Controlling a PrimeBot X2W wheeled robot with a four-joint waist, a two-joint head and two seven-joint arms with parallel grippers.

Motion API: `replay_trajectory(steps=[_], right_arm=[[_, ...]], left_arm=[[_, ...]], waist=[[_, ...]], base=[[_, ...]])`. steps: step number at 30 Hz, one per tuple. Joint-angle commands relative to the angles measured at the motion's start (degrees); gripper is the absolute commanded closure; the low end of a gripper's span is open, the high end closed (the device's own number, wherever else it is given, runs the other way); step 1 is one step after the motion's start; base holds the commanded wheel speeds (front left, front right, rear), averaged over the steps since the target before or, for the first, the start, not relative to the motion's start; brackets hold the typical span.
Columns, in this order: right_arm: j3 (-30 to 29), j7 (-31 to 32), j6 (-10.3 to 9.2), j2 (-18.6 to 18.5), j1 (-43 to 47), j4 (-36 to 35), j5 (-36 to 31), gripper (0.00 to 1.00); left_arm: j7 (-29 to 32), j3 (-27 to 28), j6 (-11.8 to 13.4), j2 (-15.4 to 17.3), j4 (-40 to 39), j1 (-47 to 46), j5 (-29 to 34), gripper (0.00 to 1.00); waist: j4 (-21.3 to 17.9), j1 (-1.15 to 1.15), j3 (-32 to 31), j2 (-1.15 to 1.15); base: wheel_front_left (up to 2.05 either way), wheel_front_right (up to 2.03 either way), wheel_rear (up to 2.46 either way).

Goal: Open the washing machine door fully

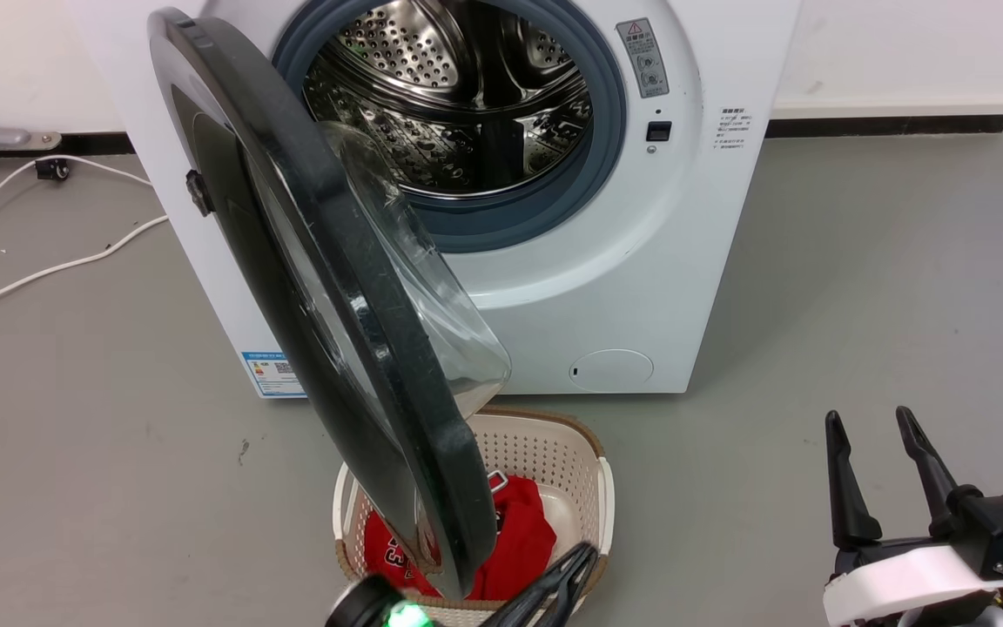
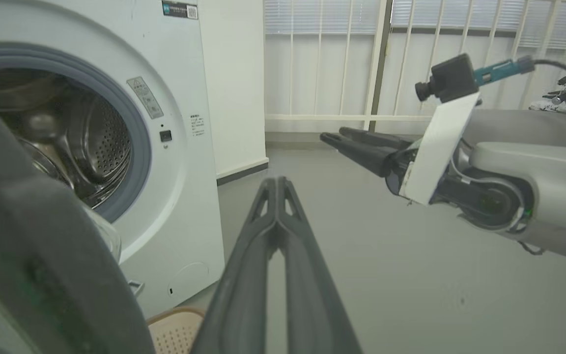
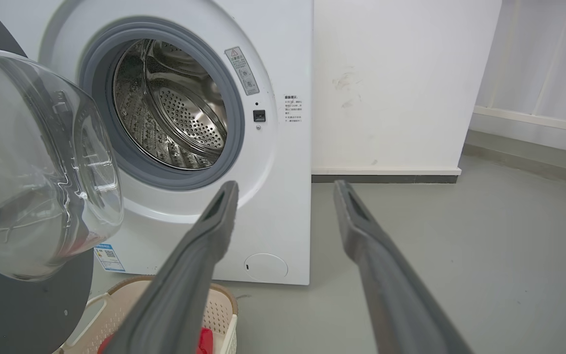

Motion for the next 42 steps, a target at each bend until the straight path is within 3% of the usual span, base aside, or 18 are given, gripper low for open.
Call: replay_trajectory(steps=[1,9,21,42], right_arm=[[0.1,-0.2,-0.02,0.1,-0.3,0.2,0.1,0.0],[0.3,-0.2,-0.02,0.1,-0.3,1.1,0.7,0.0],[1.7,-0.2,-0.02,0.1,-0.9,2.5,1.8,0.0],[2.3,-0.2,-0.02,0.1,-1.0,4.4,2.9,0.0]], left_arm=[[-0.1,-0.2,0.0,0.2,1.7,0.8,-0.4,1.0],[-0.2,1.8,3.0,-2.4,11.0,-1.7,-0.4,1.0],[-0.2,4.3,5.2,-8.0,17.0,-8.6,0.9,1.0],[-0.2,11.5,8.0,-7.5,17.7,-0.4,-0.4,1.0]], waist=[[0.0,0.0,0.0,0.0],[0.2,0.0,0.1,0.0],[-0.5,0.0,0.3,0.0],[0.3,0.0,0.2,0.0]], base=[[0.0,0.0,0.0],[0.0,0.0,0.0],[0.0,0.0,0.0],[0.0,0.0,0.0]])
